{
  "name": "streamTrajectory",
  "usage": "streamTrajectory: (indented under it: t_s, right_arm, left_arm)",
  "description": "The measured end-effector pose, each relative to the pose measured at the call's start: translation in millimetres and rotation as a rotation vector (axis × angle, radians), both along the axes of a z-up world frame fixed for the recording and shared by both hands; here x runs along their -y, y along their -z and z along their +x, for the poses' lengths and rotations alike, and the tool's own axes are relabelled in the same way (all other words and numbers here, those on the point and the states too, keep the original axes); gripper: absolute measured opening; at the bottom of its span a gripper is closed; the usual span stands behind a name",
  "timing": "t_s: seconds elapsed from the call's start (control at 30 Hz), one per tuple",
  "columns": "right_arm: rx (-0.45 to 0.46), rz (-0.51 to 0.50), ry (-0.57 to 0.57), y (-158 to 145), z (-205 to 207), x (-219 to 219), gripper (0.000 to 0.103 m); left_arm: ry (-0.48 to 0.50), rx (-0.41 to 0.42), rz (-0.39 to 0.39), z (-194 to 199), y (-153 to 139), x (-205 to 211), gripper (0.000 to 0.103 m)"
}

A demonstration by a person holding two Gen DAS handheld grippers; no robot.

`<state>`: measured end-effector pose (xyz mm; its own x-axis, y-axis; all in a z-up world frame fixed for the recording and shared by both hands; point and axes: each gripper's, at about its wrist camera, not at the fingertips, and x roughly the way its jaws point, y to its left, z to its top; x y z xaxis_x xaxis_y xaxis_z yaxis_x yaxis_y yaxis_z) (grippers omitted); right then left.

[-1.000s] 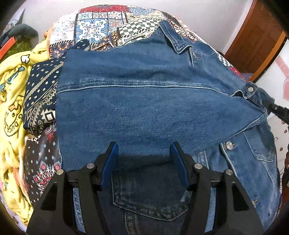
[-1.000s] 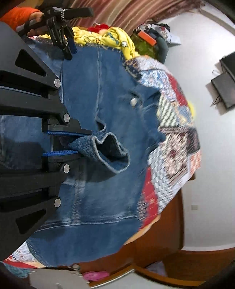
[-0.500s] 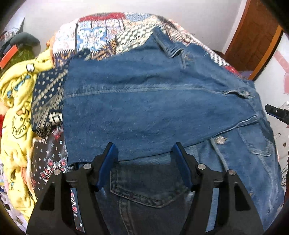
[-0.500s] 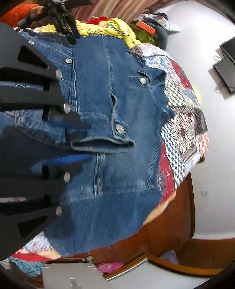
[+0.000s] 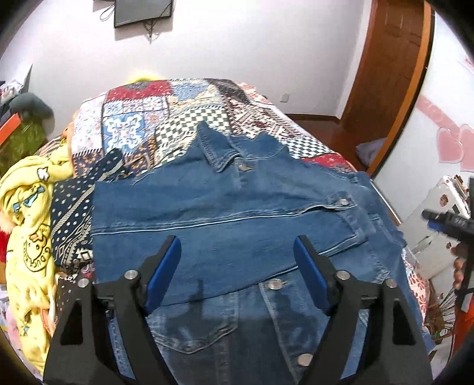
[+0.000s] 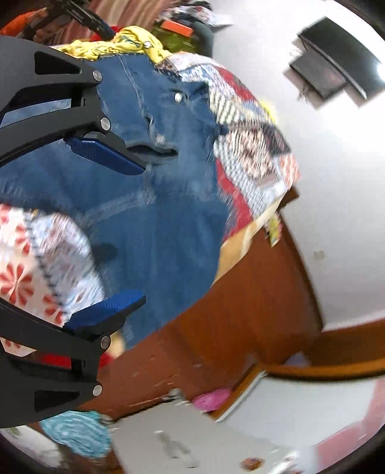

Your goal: Fold large clothes

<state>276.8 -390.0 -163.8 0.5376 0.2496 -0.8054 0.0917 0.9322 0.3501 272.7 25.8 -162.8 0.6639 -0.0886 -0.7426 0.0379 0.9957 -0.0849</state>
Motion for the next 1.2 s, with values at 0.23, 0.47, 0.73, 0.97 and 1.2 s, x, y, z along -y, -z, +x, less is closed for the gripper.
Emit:
streamTrajectory:
  t_s: [0.23,0.47,0.73,0.97,1.2]
  right_arm:
    - [-0.194,0.211,0.076,67,8,33,0.078]
    - [-0.209,0.324,0.167,101,24,46,0.08]
    - [-0.181,0.216,0.271,100,45,50,0.062]
    - [-0.073,0.086,0.288,63,46,47,0.014]
    - [0.163,0.035,0.167,-27,35,12,0.01]
  left_arm:
    - [0.039,-0.042,-0.003,0,11,18,0.08]
    - [0.019,-0.061,-0.015,-4,16,14,0.08]
    - [-0.003,-0.077,-0.01,-8,22,6,0.08]
    - [0.006,-0.058,0.007,-18,20,5,0.08]
    - [0.003,-0.031,0.001,-28,15,-3,0.08]
